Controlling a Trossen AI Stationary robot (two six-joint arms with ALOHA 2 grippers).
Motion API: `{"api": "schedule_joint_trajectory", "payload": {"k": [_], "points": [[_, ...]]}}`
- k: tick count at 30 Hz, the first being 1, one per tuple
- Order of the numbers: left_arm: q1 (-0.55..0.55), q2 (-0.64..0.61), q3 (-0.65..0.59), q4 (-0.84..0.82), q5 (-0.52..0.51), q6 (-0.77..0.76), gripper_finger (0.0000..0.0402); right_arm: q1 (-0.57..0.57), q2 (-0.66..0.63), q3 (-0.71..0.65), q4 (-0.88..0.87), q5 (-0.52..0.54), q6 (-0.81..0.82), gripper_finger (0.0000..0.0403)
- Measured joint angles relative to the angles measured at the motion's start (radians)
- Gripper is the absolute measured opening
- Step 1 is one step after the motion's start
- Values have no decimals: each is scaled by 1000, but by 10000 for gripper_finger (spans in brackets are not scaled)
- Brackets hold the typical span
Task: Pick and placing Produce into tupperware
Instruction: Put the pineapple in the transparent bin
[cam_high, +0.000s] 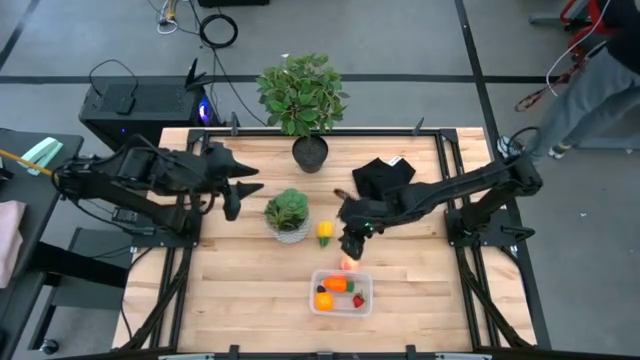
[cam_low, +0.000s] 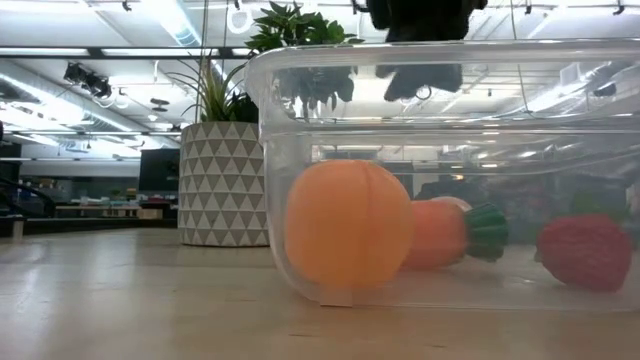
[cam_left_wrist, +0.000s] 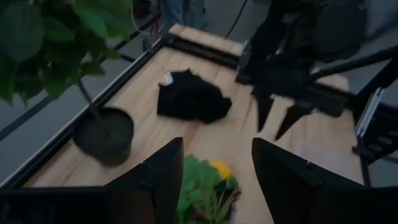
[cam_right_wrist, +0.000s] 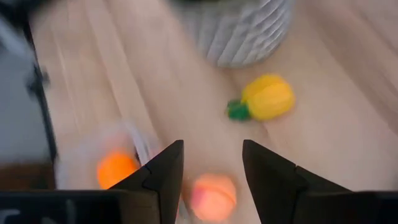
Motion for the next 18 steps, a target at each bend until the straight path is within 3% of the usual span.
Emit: {"api": "schedule_joint_trajectory", "payload": {"k": [7,11,15,18], "points": [[-3,-4,0,-139,0,-36,198,11,92,178,-234,-37,-389,170],[-14,-4,0,-187,0,-37,194,-16,103,272,-345,-29,-440,170],[-14,-4,0,-210,0,5,194,-13,104,317,-331,3,-572,171],[-14,-6,0,-256,0,9,199,-27,139,338,-295,57,-585,177]]}}
